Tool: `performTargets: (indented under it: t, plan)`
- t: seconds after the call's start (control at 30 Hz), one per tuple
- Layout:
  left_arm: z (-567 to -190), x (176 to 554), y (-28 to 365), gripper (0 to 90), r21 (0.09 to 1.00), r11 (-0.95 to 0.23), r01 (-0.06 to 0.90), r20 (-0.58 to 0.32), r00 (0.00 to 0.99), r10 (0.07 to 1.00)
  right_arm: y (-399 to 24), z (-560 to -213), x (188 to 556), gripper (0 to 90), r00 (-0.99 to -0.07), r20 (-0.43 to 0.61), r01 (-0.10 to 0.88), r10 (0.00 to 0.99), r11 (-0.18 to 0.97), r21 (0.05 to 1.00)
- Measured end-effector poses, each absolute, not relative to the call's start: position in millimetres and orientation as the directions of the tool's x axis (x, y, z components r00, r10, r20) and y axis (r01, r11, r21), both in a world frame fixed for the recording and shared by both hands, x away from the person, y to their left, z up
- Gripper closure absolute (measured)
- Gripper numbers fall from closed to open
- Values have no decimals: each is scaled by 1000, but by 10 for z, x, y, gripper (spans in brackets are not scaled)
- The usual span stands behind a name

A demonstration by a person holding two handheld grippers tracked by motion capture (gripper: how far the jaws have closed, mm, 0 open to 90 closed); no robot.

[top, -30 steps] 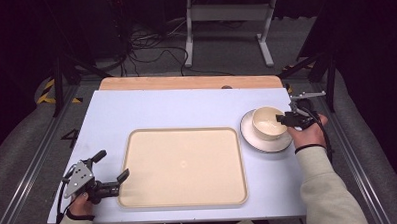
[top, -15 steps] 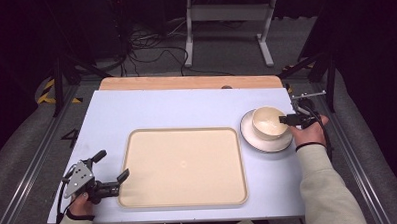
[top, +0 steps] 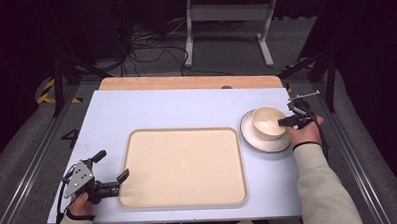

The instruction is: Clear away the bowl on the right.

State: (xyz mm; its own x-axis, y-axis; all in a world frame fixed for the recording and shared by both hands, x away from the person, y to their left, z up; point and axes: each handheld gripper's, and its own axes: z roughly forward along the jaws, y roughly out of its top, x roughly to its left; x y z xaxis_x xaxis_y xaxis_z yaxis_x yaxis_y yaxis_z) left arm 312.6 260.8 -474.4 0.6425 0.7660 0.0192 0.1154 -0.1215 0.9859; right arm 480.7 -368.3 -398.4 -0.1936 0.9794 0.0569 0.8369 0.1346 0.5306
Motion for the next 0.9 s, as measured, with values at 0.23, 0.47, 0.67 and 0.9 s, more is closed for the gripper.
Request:
performTargets:
  t: [0.23,0.47,0.67,0.9]
  plan:
    - [-4743,3128,2610,3,986,-123,115,21,644,765,-3687,-3983,4830,818,-134,102,852,986,62,520]
    - [-4743,3129,2611,2,986,-125,114,23,644,765,-3691,-3963,4833,831,-112,125,863,986,34,504]
    - [-4743,3129,2612,3,986,-124,114,22,644,765,-3667,-3874,4817,838,-103,146,863,984,15,506]
    - [-4743,3128,2610,3,986,-123,115,20,643,765,-3594,-3764,4791,835,-129,109,863,986,57,503]
